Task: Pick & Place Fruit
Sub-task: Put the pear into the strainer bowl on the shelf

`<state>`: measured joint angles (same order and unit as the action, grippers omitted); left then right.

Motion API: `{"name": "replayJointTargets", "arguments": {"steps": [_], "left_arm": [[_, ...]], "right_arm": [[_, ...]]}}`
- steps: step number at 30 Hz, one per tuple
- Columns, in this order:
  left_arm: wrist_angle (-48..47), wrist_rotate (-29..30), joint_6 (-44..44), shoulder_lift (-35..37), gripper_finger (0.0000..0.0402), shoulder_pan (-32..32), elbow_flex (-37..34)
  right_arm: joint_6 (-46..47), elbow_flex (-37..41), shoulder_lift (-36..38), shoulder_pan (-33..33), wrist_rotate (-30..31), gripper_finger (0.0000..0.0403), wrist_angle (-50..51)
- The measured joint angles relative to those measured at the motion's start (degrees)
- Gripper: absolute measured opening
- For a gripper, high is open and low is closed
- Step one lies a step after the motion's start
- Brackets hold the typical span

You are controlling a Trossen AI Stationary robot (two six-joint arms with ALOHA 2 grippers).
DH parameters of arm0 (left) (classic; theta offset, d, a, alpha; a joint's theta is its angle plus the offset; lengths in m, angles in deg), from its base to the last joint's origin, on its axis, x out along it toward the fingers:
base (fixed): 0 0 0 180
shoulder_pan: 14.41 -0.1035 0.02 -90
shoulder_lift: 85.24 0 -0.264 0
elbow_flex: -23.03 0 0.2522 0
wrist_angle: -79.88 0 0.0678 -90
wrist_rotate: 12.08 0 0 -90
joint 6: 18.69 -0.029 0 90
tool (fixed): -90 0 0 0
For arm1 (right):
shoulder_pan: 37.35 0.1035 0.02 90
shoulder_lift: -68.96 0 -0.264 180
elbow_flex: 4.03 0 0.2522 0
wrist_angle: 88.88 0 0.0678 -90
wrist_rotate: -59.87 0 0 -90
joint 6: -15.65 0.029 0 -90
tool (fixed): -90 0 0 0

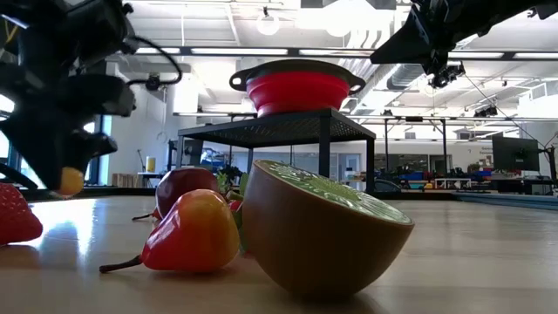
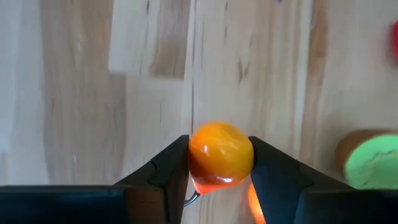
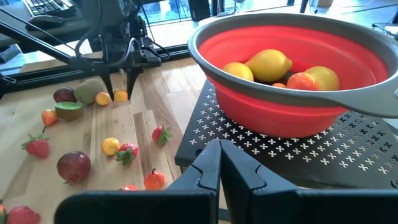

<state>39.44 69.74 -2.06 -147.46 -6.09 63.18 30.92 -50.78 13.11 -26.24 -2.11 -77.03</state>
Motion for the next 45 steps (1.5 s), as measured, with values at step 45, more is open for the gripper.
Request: {"name": "replayJointTargets", "arguments": {"steps": [45], "left_arm": [[9.5,26.8,-0.8,-1.9,0.0148,-2.8,34.3]], "right_arm": [[-7.7,0.0,0.0,0.0,-4.4,0.0002,0.0]]}}
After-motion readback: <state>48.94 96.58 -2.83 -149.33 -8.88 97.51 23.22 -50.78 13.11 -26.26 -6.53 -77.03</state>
